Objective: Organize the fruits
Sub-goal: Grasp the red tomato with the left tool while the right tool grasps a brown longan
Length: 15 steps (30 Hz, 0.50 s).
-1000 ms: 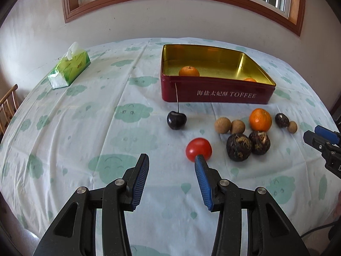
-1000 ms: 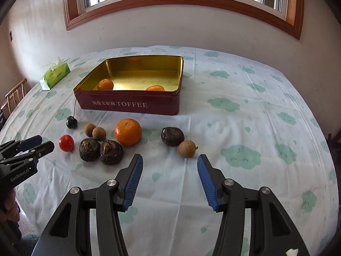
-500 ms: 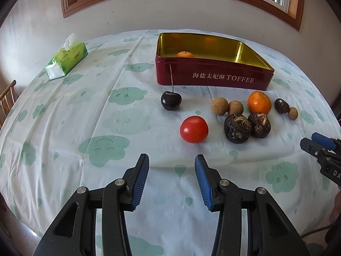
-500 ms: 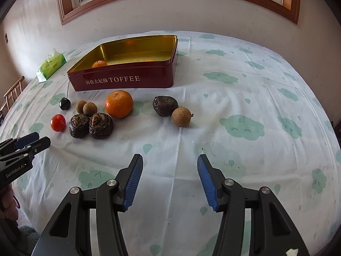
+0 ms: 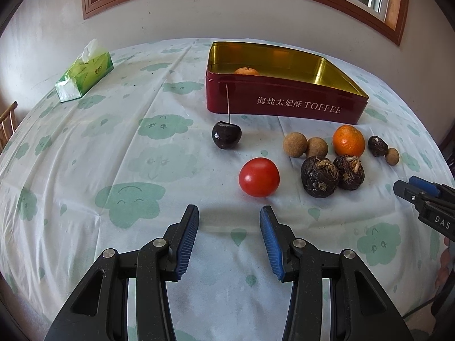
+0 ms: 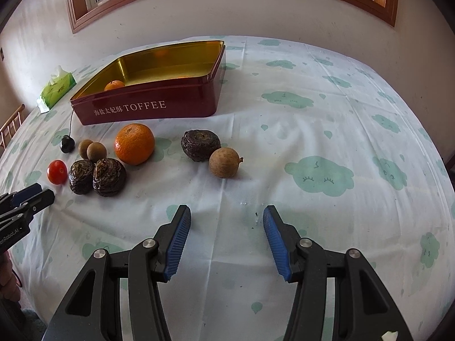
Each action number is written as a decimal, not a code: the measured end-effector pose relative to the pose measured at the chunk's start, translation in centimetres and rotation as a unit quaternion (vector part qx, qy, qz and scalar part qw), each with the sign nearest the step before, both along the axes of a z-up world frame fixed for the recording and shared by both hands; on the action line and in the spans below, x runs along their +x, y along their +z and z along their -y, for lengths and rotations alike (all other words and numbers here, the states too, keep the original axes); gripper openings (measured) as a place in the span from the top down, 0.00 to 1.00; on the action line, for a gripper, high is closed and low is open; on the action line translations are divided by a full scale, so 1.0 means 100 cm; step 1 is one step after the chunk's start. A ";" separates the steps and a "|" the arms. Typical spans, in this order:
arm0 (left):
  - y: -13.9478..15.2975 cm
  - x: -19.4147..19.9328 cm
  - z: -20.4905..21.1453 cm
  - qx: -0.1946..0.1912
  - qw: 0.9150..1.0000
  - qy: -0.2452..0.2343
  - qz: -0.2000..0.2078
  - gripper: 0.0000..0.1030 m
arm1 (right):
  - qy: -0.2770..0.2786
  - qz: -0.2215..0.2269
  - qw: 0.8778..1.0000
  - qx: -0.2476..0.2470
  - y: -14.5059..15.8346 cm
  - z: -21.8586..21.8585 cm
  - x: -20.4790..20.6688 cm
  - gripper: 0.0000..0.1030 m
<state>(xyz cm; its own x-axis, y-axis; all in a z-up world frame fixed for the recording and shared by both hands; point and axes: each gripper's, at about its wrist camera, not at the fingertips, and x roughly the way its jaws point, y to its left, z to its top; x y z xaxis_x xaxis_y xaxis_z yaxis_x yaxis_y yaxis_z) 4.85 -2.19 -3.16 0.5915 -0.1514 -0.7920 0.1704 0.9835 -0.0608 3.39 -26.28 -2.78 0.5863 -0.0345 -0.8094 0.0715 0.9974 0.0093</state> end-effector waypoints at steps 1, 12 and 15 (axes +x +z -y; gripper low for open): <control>0.000 0.000 0.001 0.000 1.000 -0.002 0.001 0.55 | 0.000 0.001 1.000 -0.001 0.000 0.000 0.001 0.51; -0.001 0.011 0.017 0.009 1.000 -0.014 0.009 0.54 | 0.008 0.011 1.000 -0.014 -0.002 0.002 0.021 0.51; -0.001 0.015 0.019 0.007 1.000 -0.013 0.009 0.54 | 0.011 0.013 1.000 -0.017 -0.002 0.001 0.027 0.51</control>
